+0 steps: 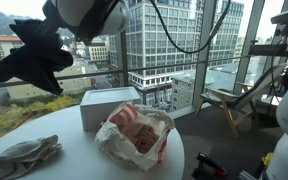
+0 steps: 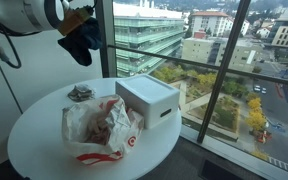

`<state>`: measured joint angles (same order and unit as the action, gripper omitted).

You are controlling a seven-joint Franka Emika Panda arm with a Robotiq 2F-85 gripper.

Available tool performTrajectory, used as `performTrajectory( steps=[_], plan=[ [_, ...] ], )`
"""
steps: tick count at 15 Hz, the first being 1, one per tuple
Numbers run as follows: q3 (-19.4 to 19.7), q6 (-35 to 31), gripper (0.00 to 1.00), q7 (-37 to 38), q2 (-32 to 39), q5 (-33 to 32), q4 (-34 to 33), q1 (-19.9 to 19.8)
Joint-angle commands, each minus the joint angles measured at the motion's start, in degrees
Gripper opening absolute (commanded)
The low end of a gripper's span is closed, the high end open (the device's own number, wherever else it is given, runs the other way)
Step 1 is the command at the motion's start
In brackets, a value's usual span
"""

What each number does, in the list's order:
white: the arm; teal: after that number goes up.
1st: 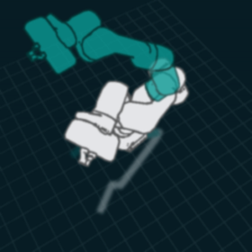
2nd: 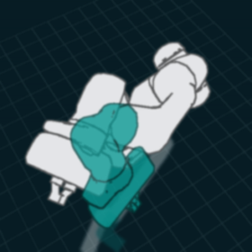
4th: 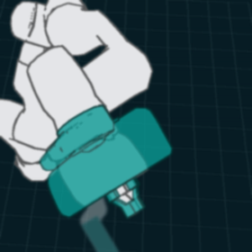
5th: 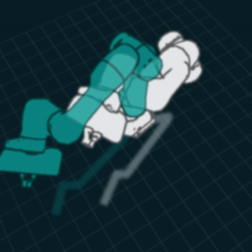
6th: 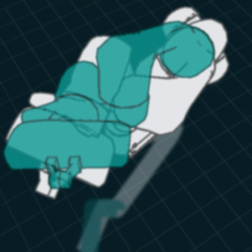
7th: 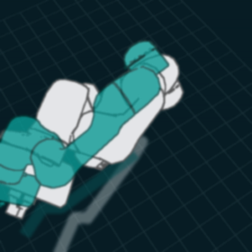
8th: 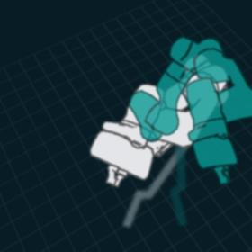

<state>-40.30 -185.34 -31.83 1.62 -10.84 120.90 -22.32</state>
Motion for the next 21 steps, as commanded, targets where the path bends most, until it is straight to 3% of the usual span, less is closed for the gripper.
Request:
performTrajectory(
  steps=[1,2,3,9,12,13,15,21],
  plan=[
    [12.6,0.7,0.03,4.4,-11.8,-3.3,3.5,5.7],
    [5.4,1.5,0.03,2.6,-14.4,-2.0,4.6,-3.6],
    [6.3,1.9,0.03,3.6,-16.6,-3.4,5.6,-4.8],
    [0.3,12.5,0.03,7.1,-29.0,-8.4,10.8,-19.6],
    [-1.7,20.1,0.03,8.6,-32.7,-10.3,12.3,-22.9],
    [2.4,23.5,0.03,13.7,-31.6,-17.4,12.2,-18.6],
    [5.5,30.4,0.03,15.1,-30.4,-20.6,12.8,-13.9],
    [24.1,47.3,0.03,12.4,-26.3,-17.5,15.4,10.6]
  ],
)
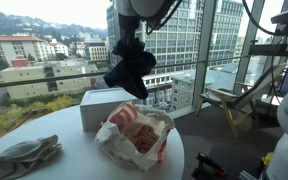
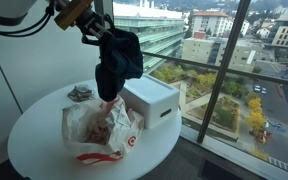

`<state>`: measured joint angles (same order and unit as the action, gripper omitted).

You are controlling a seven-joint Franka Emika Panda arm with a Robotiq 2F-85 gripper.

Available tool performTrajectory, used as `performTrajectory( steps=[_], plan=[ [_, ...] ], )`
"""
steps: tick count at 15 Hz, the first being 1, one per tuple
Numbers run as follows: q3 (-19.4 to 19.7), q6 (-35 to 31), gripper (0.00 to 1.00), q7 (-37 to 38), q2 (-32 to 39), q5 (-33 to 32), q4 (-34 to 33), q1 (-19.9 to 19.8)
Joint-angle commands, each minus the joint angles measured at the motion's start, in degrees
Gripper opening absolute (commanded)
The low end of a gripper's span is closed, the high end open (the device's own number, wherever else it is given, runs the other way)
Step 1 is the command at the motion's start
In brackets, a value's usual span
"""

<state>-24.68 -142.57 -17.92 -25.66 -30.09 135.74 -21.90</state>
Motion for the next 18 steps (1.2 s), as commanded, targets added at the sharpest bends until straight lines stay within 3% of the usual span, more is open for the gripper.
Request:
performTrajectory(
  steps=[1,5,12,18],
  plan=[
    [10.8,6.2,0.03,-1.7,1.3,2.8,0.9,13.0],
    [16.5,9.3,0.03,-1.2,3.4,3.9,2.0,19.4],
    [20.7,13.3,0.03,-1.6,5.7,7.0,2.4,23.0],
    [22.7,18.6,0.03,-4.9,2.2,13.1,3.3,25.6]
  ],
)
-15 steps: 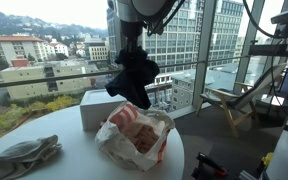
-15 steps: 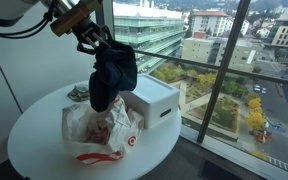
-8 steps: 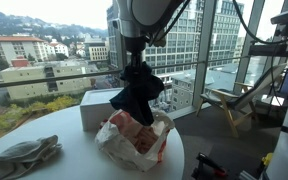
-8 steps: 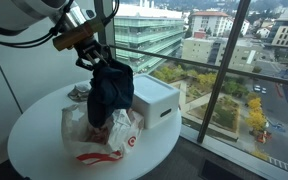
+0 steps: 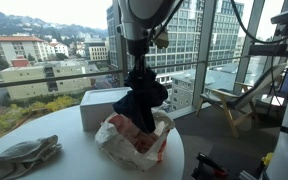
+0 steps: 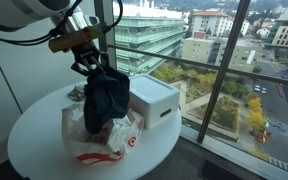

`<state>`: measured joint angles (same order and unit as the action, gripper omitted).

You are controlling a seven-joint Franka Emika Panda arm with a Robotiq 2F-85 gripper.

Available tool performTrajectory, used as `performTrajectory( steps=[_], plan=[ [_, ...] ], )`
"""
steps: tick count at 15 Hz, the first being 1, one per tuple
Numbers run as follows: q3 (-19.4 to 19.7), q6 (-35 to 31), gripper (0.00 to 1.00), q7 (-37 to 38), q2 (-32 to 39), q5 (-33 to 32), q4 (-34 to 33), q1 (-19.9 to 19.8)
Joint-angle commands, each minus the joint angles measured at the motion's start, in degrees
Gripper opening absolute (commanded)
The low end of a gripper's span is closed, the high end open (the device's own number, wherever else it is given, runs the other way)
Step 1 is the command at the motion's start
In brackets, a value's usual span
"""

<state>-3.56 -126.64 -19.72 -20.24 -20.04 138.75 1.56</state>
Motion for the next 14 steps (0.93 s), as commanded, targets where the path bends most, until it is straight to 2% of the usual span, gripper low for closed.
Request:
performTrajectory(
  steps=[1,5,9,14],
  plan=[
    [1.8,3.3,0.03,-3.9,-3.6,3.9,0.4,2.6],
    [2.6,6.5,0.03,-5.8,-4.6,5.5,0.4,3.7],
    [3.5,10.1,0.03,-8.4,-2.5,8.6,0.7,4.8],
    [2.5,7.9,0.03,-8.8,-0.3,8.6,2.2,5.7]
  ],
)
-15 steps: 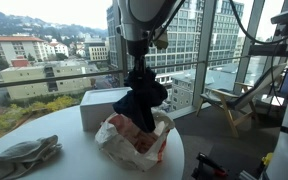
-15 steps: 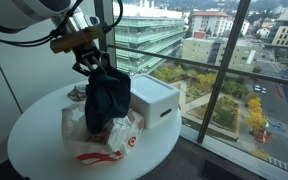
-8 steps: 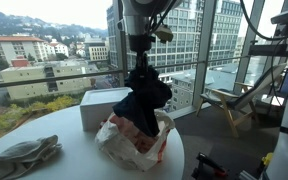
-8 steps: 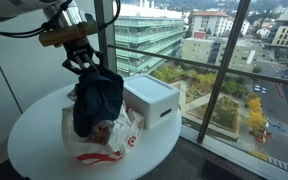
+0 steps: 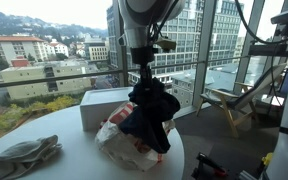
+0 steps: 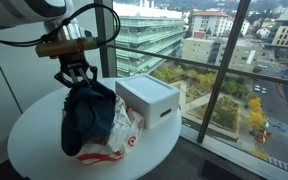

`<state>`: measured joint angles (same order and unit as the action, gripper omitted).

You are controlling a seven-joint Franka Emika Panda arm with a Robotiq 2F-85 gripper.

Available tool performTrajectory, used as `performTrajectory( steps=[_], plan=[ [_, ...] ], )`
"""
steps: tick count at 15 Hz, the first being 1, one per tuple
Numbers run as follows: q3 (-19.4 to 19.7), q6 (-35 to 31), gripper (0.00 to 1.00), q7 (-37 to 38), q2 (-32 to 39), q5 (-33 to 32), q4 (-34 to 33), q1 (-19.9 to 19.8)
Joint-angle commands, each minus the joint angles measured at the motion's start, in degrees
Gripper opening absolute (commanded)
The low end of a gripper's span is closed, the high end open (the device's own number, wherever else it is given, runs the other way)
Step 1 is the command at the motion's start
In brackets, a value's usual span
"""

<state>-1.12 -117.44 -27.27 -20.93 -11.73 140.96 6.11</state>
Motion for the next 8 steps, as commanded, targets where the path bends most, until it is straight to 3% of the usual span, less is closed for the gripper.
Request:
performTrajectory(
  steps=[1,8],
  plan=[
    [-0.2,-1.4,0.03,-1.1,0.6,-0.1,-0.2,1.3],
    [-2.1,-12.3,0.03,0.8,1.6,-7.4,0.0,1.1]
  ],
)
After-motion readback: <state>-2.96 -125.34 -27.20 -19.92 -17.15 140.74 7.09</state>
